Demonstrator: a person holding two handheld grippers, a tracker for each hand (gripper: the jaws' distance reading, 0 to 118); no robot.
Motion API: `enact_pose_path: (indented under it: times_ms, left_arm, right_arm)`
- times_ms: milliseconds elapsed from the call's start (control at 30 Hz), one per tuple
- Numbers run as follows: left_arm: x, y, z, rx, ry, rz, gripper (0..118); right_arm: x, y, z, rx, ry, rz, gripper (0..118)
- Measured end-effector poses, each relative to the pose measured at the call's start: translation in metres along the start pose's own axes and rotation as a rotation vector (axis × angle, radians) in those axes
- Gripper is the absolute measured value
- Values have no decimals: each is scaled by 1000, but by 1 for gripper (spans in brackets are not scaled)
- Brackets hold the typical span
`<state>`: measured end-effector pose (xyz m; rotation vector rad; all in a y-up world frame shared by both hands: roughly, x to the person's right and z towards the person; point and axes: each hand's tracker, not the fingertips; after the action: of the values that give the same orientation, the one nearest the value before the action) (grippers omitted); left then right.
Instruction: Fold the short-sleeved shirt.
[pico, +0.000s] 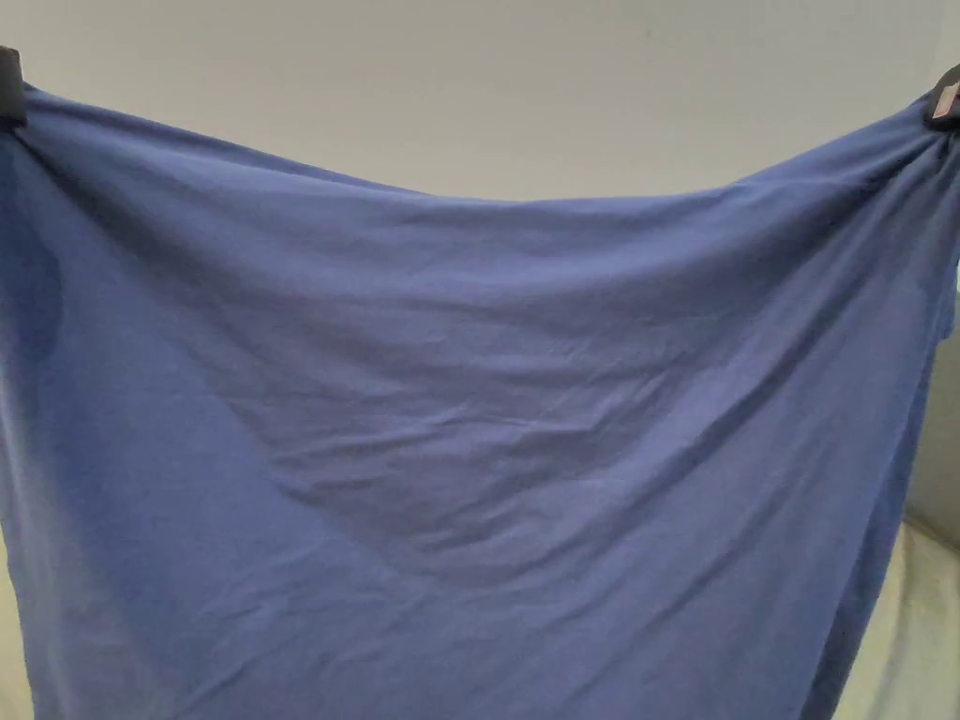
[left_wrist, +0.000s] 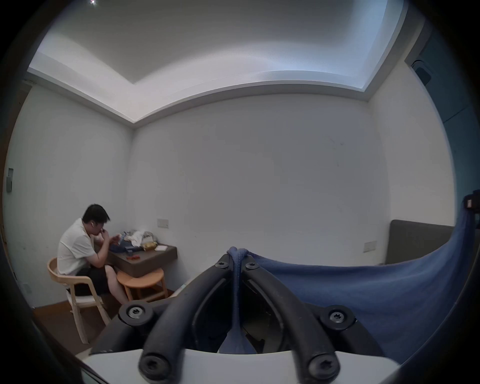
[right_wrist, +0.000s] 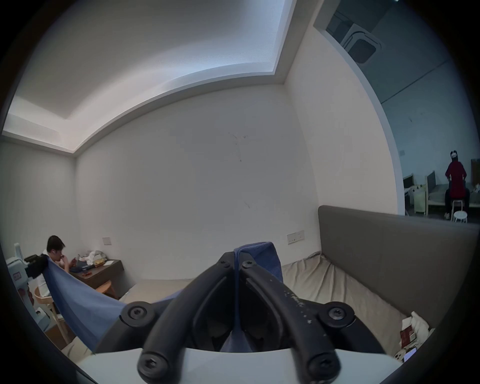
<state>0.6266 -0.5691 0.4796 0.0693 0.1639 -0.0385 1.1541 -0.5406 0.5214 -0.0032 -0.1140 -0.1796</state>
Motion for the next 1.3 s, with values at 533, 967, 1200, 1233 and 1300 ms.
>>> enact_pose_path:
  times_ms: [533,967,1200,1233,1300]
  left_arm:
    - [103,14,-154,-8,117,-110,4]
    - [129,5,-239,29,172,-93,4]
    - [139,-35,-271,-8,219,-92,4]
    - [141,-48,-274,-27,200,-69,4]
    - [145,-79,-280,-99,157,-32,4]
  right_arm:
    - [-25,24,-160,-9,-217,87,3]
    - [-44,29,-233,86,-235,38,3]
    - [-41,2,-264,88,-237,20,3]
    - [-39,-10,-270,83,-238,15,3]
    - [-33,-40,-283,59,-240,10,3]
